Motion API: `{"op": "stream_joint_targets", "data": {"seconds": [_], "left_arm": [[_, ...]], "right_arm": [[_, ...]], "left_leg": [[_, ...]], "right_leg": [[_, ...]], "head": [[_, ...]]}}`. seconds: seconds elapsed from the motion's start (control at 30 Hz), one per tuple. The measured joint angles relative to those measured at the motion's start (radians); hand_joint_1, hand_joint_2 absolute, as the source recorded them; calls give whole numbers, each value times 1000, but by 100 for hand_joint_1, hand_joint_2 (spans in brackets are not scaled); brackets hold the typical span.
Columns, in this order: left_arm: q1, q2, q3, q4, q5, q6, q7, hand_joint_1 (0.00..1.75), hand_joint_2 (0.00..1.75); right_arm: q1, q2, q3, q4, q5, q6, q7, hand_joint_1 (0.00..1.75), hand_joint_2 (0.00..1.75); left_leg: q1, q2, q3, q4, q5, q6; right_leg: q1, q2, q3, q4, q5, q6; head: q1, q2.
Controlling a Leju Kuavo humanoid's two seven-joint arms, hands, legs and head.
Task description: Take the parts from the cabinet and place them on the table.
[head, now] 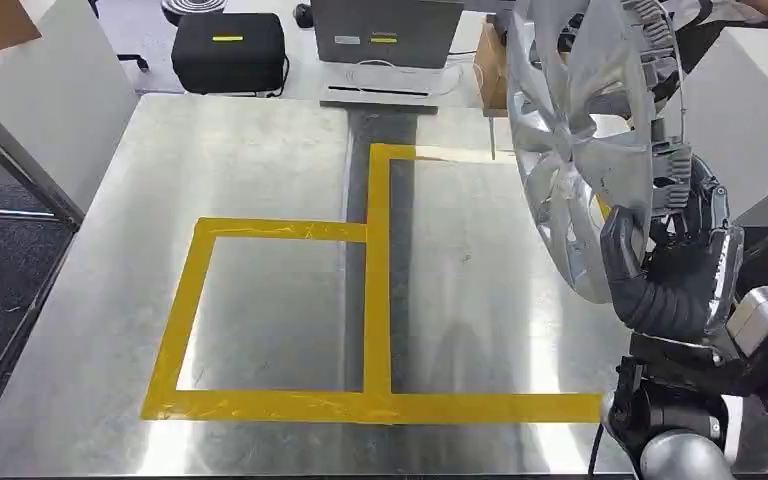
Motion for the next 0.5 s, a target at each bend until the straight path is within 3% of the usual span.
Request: {"op": "stream_joint_targets", "data": {"seconds": [0.3,0.5], "left_arm": [[0,0,-2,0,-6,0,1,0,0],[-1,1,-15,0,-8,0,3,0,0]], "right_arm": [[0,0,-3,0,25,-7,14,175,175],[1,-11,-10,9,106,3,70,175,175]], "left_leg": [[-1,-1,0,0,0,0],[-1,-3,0,0,0,0]], "right_leg": [[0,-3,-1,1,0,0],[0,-4,-1,1,0,0]], "head": [[0,0],[0,0]]}}
